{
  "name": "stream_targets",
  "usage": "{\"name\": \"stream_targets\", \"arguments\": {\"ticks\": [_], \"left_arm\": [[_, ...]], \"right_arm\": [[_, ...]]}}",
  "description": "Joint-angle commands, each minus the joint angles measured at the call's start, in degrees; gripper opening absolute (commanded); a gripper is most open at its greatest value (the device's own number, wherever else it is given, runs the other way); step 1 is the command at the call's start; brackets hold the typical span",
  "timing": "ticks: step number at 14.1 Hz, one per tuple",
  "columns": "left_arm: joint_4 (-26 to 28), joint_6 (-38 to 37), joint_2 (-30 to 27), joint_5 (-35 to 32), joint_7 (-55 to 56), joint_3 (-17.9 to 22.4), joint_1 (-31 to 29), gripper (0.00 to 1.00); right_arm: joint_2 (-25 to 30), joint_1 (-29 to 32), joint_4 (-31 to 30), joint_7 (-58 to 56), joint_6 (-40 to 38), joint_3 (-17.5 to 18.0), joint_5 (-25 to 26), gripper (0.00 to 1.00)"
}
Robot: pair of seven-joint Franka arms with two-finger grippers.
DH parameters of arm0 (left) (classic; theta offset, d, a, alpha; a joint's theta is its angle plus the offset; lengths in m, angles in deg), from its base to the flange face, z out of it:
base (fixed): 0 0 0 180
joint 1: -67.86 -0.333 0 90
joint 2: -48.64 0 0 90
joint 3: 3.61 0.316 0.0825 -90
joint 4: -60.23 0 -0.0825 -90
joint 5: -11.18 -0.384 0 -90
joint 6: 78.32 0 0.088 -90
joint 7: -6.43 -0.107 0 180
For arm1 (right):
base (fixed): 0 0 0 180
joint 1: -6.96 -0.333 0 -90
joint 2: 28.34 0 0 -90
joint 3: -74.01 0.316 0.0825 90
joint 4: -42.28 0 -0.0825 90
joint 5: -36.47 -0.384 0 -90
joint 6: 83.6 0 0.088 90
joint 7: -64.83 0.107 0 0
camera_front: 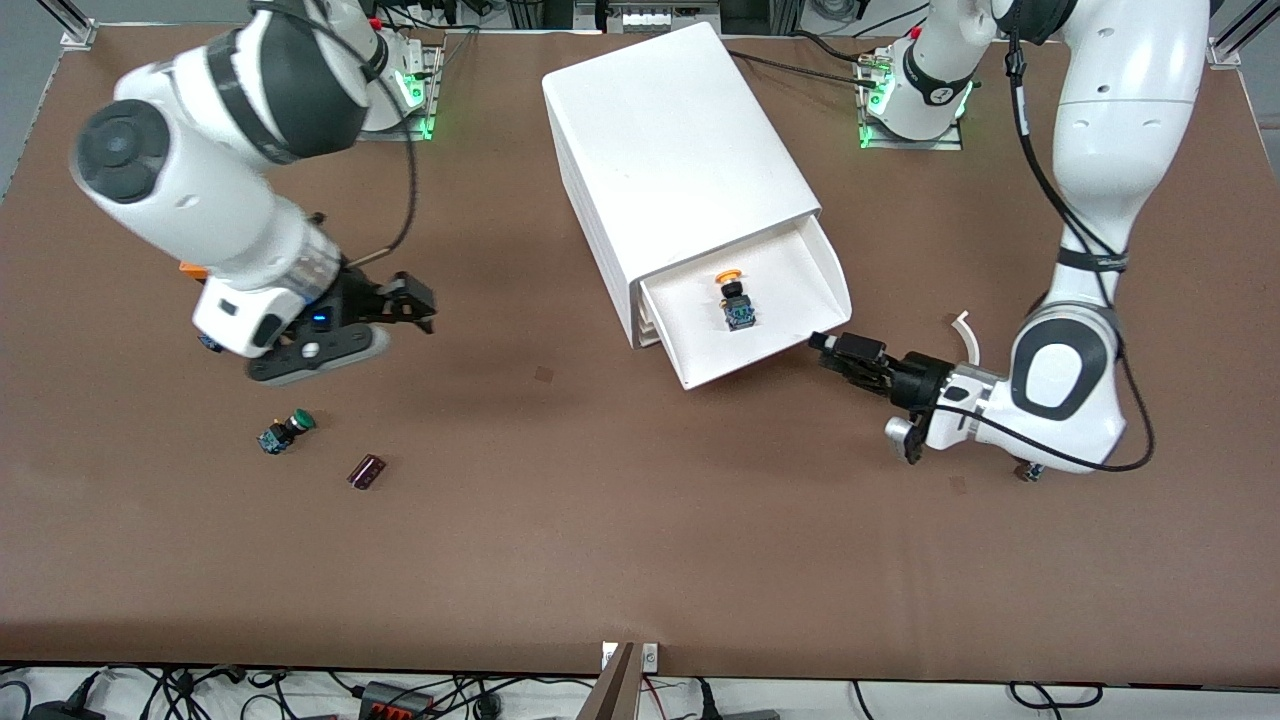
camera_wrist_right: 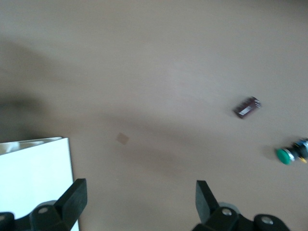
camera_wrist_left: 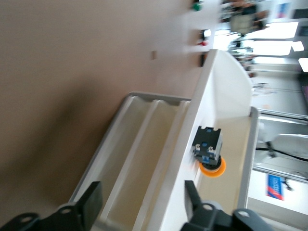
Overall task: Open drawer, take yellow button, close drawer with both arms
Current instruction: 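Move the right gripper over the drawer while the left gripper withdraws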
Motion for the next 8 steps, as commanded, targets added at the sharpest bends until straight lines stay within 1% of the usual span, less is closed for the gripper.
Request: {"name": "stream_targets", "arguments": {"ticks": [1, 2, 4, 6, 7, 8], "left_arm": [[-7.05, -4.31, -3.5, -10.08, 11.84, 0.66, 0.59, 1.0], [-7.68, -5.37, -4.99, -14.2, 14.92, 0.66, 0.6, 1.0], [-8.56, -6.0, -9.2, -25.86, 20.73, -0.13, 1.3, 1.0], [-9.97, -6.0, -12.03, -35.73, 22.59, -0.31, 2.78, 1.0], [-10.58, -5.82, -12.74, -38.99, 22.51, -0.22, 2.88, 1.0], [-13.72, -6.26, -12.83, -41.11, 22.42, 0.04, 2.79, 1.0]], "right_arm": [[-6.42, -5.98, 8.31, 1.04, -0.45, -0.68, -0.53, 1.0], [-7.83, -7.65, 10.25, 1.12, -0.37, -0.68, -0.44, 1.0], [-10.12, -10.81, 13.42, 1.21, 0.94, -0.68, -0.53, 1.0], [-12.14, -13.71, 16.41, 5.23, 2.44, -0.68, -0.53, 1.0], [-13.37, -15.73, 17.81, 8.04, 3.66, -0.76, -0.53, 1.0], [-14.69, -17.05, 19.48, 10.76, 4.89, -0.85, -0.44, 1.0]]}}
